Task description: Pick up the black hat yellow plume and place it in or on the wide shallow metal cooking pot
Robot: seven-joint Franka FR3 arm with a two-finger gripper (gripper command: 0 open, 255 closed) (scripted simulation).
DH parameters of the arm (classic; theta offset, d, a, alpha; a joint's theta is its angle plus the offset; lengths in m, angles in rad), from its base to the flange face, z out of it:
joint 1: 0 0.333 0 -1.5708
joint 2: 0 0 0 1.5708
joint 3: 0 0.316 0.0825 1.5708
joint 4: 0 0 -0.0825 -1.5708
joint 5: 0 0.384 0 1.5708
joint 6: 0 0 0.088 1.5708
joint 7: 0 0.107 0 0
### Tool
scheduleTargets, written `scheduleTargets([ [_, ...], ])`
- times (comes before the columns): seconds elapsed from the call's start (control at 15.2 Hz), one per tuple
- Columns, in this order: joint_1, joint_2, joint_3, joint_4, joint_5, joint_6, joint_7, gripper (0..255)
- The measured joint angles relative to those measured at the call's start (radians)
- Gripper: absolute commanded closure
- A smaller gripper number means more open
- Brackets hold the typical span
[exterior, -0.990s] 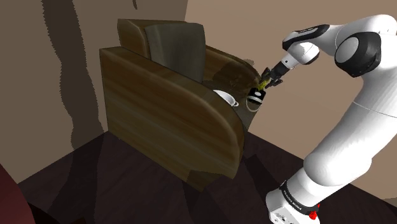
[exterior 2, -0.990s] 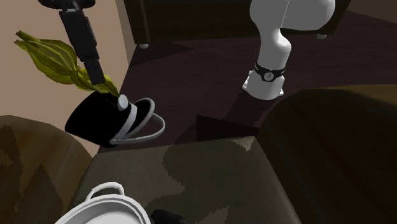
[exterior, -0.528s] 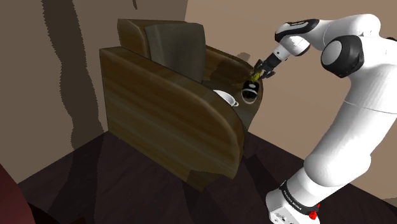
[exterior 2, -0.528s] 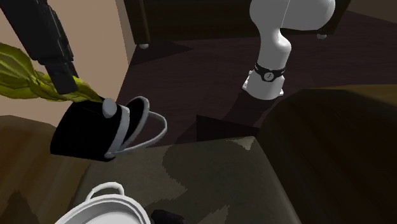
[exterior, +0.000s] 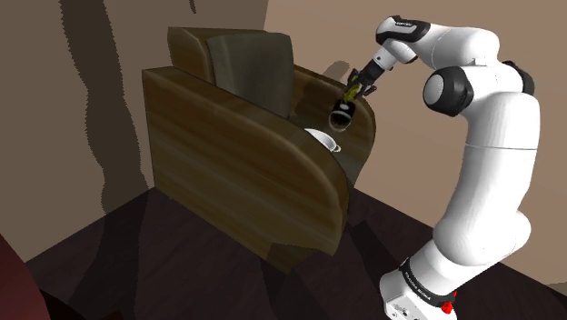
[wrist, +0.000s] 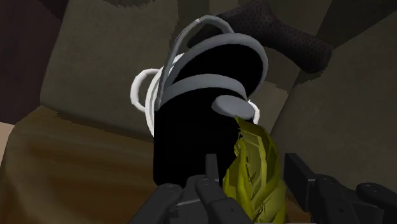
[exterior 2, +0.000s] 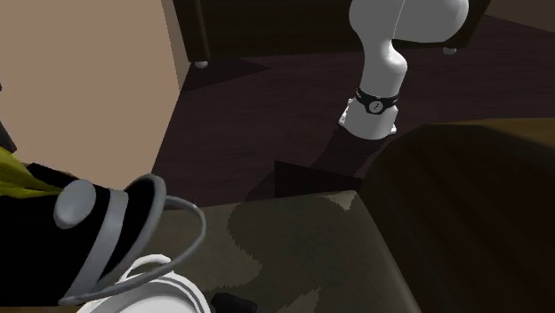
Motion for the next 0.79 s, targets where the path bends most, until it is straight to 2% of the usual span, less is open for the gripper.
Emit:
scheduleTargets([
  [0.26, -0.051, 0.183, 0.036, 0.336, 0.033, -0.12, 0.105, 255],
  [0.33, -0.053, 0.2, 0.04, 0.364, 0.035, -0.128, 0.117, 255],
  [0.46, -0.05, 0.211, 0.042, 0.366, 0.037, -0.117, 0.119, 255],
  [0.79, -0.024, 0.19, 0.039, 0.263, 0.036, -0.045, 0.089, 255],
])
